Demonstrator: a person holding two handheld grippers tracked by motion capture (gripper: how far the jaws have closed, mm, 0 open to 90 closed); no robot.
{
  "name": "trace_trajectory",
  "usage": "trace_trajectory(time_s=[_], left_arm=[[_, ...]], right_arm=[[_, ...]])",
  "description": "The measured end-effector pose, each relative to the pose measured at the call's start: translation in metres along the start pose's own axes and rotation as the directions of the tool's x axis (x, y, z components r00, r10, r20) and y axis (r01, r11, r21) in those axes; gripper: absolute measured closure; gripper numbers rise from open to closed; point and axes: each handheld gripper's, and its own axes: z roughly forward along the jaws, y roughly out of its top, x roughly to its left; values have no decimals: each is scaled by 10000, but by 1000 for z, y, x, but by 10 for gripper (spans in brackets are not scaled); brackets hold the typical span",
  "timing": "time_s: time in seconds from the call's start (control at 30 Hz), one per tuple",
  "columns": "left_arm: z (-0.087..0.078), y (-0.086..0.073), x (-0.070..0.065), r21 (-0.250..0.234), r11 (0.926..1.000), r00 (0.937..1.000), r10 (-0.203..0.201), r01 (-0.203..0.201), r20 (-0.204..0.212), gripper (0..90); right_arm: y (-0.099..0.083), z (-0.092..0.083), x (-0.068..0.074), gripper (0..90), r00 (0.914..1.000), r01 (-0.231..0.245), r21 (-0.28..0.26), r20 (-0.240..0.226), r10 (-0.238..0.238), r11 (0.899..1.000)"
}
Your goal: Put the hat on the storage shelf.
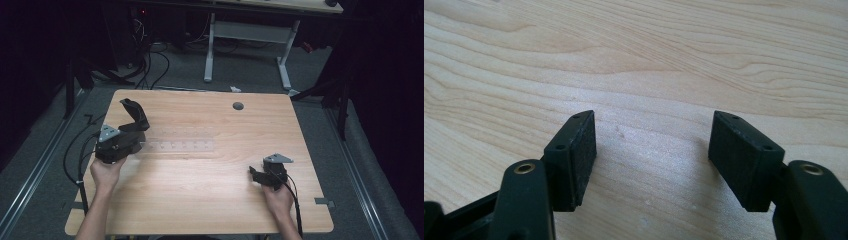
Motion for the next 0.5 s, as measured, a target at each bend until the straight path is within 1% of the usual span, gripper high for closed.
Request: trace_trajectory(time_s=[0.03,0.07,0.13,0.23,0.33,0.5], left_arm=[[-1,0,0,-2,10000,10000,22,-22,-18,519],[-3,0,0,-67,10000,10000,-37,37,5,498],[-6,0,0,-8,9999,9999,-140,140,13,469],[-11,-3,2,39,9998,9997,-202,202,-115,436],[-18,-5,4,36,9986,9985,-530,530,-156,415],[-31,-10,6,30,9967,9965,-807,808,-234,401]], right_arm=[[0,0,0,360,10000,-3,0,-2,3,10000],[0,0,0,360,10000,-1,1,-1,1,10000],[0,0,0,361,10000,-7,1,-1,7,10000],[0,0,0,360,10000,-6,0,-2,6,10000],[0,0,0,360,10000,0,0,-1,0,10000],[0,0,0,360,10000,-6,-1,-1,6,10000]])
